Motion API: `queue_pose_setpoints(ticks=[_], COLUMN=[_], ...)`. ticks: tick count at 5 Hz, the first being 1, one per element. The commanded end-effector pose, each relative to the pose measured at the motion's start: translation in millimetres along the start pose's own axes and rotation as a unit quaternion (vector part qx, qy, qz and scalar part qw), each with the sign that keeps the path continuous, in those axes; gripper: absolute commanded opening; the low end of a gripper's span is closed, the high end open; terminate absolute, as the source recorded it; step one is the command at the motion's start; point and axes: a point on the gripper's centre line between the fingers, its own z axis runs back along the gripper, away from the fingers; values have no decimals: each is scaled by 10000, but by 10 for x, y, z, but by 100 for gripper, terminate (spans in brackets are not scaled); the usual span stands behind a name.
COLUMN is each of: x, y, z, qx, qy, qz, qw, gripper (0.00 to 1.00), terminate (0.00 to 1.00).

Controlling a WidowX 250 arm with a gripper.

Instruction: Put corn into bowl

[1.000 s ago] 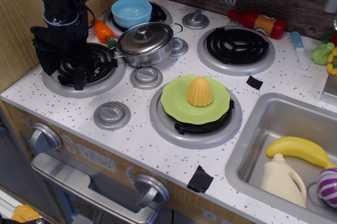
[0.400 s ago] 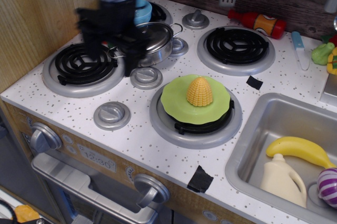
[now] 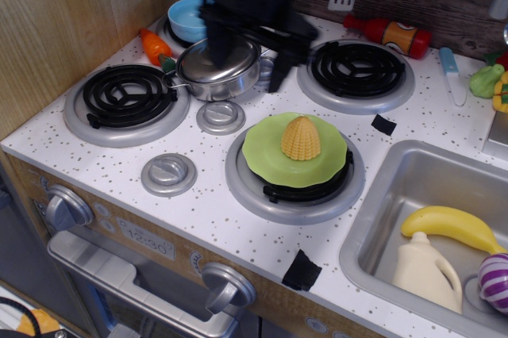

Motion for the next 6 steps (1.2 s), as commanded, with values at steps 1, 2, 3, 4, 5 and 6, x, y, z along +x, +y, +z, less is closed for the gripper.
queue_pose_setpoints(ticks=[1, 2, 3, 4, 5, 6], x=[104, 110, 115, 100, 69, 0], y=[-247, -296, -295, -330, -358, -379], z=[-7, -108, -256, -371, -473, -503], qx=[-118, -110, -336, -474, -603, -548], qy=[-288, -259, -159, -148, -144, -204], qz=[169, 116, 248, 285, 340, 415], qw=[9994, 9995, 9990, 9984, 9975, 9974], gripper=[100, 100, 100, 100, 100, 100], terminate=[0, 0, 0, 0, 0, 0])
